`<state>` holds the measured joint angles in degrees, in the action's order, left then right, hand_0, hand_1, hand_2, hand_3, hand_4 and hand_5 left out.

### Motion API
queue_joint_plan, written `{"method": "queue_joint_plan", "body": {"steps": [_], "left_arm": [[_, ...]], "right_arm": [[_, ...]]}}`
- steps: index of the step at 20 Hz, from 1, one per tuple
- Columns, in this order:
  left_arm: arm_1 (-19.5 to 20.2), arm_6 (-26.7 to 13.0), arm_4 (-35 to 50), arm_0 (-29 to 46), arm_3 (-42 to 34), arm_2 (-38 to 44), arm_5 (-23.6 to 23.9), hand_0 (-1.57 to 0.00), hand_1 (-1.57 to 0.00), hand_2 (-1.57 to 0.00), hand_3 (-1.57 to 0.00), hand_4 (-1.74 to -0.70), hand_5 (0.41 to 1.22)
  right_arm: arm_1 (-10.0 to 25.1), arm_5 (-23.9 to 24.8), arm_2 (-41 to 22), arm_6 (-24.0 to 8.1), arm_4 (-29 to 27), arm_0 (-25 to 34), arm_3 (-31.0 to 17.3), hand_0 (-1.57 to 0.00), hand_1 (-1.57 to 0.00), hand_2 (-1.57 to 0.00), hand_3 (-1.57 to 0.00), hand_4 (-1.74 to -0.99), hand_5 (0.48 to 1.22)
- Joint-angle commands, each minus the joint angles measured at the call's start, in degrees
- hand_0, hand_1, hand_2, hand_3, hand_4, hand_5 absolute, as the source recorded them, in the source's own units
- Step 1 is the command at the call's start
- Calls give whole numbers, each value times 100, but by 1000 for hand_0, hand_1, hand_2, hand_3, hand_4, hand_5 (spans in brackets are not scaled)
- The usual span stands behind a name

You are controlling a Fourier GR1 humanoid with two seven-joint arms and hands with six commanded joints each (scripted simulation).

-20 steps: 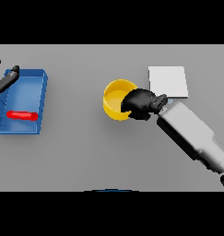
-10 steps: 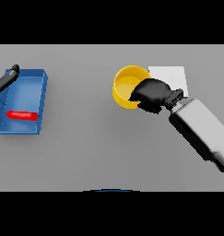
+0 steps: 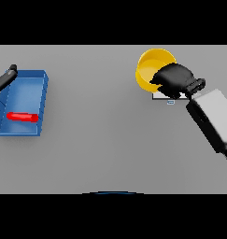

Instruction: Pick up the red beaker and tilt it to pour out 1 green nut into yellow bowl. Pick up the yellow bowl and place it on the metallic measuring scale.

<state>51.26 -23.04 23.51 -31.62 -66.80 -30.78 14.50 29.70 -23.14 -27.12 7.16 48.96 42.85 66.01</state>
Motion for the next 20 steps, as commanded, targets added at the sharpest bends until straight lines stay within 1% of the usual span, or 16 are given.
{"method": "queue_joint_plan", "body": {"steps": [1,2,3,4,5,6,7,8,9,11,13,15,17,18,19,20], "left_arm": [[-46,-15,-7,13,-21,-25,33,1,1,1,1,-737,730],[-34,5,-15,-9,29,-5,21,1,1,1,1,-739,734],[-57,9,-23,-16,87,-11,7,1,1,1,1,-737,738],[26,-24,-34,58,-20,-21,33,1,1,1,1,-732,735],[7,-76,-55,33,-46,-63,17,1,1,1,1,-727,734],[5,-48,-69,15,-38,-61,23,1,1,1,1,-722,732],[-19,-68,-81,41,-50,-86,49,1,1,1,1,-719,725],[-15,-121,-75,21,-45,-87,32,1,1,1,1,-720,720],[50,-76,-48,101,-151,-52,83,1,1,1,1,-722,717],[29,-157,-14,36,-107,-35,51,1,1,1,1,-726,713],[6,-149,-50,56,-107,-67,78,1,1,1,1,-726,710],[8,-164,-52,44,-138,-82,64,1,1,1,1,-726,710],[-4,-122,-56,67,-59,-78,41,1,1,1,1,-729,713],[9,-100,-62,74,-76,-75,42,1,1,1,1,-727,710],[-33,-90,-80,38,-31,-91,30,1,1,1,1,-727,712],[-43,-88,-77,55,-51,-96,50,1,1,1,1,-728,713]], "right_arm": [[13,178,22,136,31,-19,-205,-1570,-1571,-1540,-1143,-1741,1221],[95,187,74,256,9,39,-326,-1570,-1571,-1546,-1146,-1741,1221],[74,267,124,155,21,61,-470,-1570,-1571,-1549,-1147,-1741,1221],[70,347,154,165,52,116,-659,-1571,-1571,-1542,-1150,-1741,1221],[65,342,187,137,40,159,-785,-1571,-1571,-1537,-1147,-1741,1221],[34,442,186,170,75,182,-936,-1571,-1571,-1519,-1156,-1741,1221],[32,544,230,278,56,174,-1139,-1571,-1571,-1500,-1169,-1741,1221],[-9,647,250,274,73,201,-1349,-1571,-1571,-1487,-1195,-1741,1221],[-2,686,267,300,83,220,-1519,-1571,-1571,-1474,-1235,-1741,1221],[-38,717,351,272,33,328,-1823,-1571,-1571,-1451,-1295,-1741,1221],[-129,796,391,325,7,356,-2115,-1571,-1571,-1428,-1331,-1741,1221],[-227,809,430,359,-38,443,-2335,-1562,-1571,-1405,-1374,-1741,1221],[-250,786,461,443,-68,472,-2533,-1528,-1571,-1382,-1440,-1741,1221],[-284,769,485,390,-91,452,-2597,-1469,-1571,-1369,-1466,-1741,1221],[-279,758,476,419,-85,461,-2619,-1417,-1571,-1363,-1487,-1741,1221],[-311,751,450,392,-61,479,-2639,-1402,-1571,-1375,-1427,-1741,1221]]}}
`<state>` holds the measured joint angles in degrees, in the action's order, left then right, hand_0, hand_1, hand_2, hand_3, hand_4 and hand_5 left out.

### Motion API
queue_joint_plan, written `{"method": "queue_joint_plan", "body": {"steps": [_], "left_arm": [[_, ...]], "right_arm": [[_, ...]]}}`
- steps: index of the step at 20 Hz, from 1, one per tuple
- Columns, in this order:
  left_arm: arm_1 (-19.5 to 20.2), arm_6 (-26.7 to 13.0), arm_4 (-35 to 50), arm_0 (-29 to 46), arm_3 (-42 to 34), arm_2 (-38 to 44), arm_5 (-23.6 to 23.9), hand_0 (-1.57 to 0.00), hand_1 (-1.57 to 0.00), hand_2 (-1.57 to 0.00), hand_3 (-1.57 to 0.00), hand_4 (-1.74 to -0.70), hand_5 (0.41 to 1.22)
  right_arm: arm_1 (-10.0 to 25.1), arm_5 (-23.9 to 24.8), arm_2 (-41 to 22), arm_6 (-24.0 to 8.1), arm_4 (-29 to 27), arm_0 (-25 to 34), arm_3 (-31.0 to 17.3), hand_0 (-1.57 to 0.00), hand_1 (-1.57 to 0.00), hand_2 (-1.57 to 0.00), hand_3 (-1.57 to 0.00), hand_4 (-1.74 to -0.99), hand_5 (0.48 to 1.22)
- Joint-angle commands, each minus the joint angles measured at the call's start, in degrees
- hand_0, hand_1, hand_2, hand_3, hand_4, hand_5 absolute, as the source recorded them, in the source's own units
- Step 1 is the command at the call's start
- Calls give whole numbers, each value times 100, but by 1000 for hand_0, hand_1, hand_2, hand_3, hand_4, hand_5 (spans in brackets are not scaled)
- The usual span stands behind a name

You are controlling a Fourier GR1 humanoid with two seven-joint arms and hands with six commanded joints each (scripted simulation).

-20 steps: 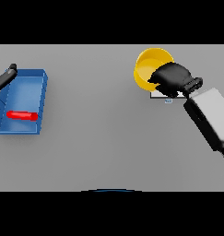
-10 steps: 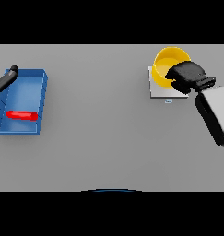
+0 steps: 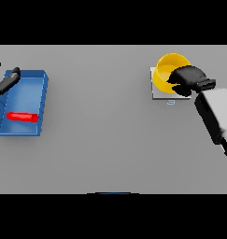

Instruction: Pick up the red beaker and tilt it to pour out 1 green nut into yellow bowl. Pick up the yellow bowl and place it on the metallic measuring scale.

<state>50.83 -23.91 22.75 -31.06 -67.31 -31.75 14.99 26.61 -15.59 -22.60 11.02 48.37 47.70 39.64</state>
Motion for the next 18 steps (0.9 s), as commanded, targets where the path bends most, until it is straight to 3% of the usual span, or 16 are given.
{"method": "queue_joint_plan", "body": {"steps": [1,2,3,5,8,12,18], "left_arm": [[31,-31,-3,-33,36,13,-29,1,1,1,1,-727,715],[-1,-33,21,-76,90,32,-57,1,1,1,1,-729,717],[62,-24,45,-52,18,62,-50,1,1,1,1,-730,720],[-37,-25,19,-99,122,24,-62,1,1,1,1,-733,728],[-53,89,30,-81,223,44,-129,1,1,1,1,-727,717],[-70,67,38,-98,210,51,-106,1,1,1,1,-722,703],[-72,46,20,-92,167,32,-74,1,1,1,1,-720,693]], "right_arm": [[53,-26,8,93,-5,-11,-11,-1397,-1571,-1385,-1363,-1741,1221],[63,-88,37,94,-36,-12,-26,-1332,-1459,-1423,-1198,-1741,1221],[17,-93,72,52,-53,0,-31,-1128,-1322,-1330,-1057,-1701,1221],[6,-204,133,30,-141,1,-5,-721,-980,-1042,-833,-1619,1072],[51,-312,120,-81,-120,0,-39,-369,-582,-693,-613,-1539,933],[115,-270,-26,180,7,21,-45,-150,-243,-375,-449,-1469,842],[75,-451,-20,-85,-13,-23,-52,-39,-63,-103,-272,-1410,759]]}}
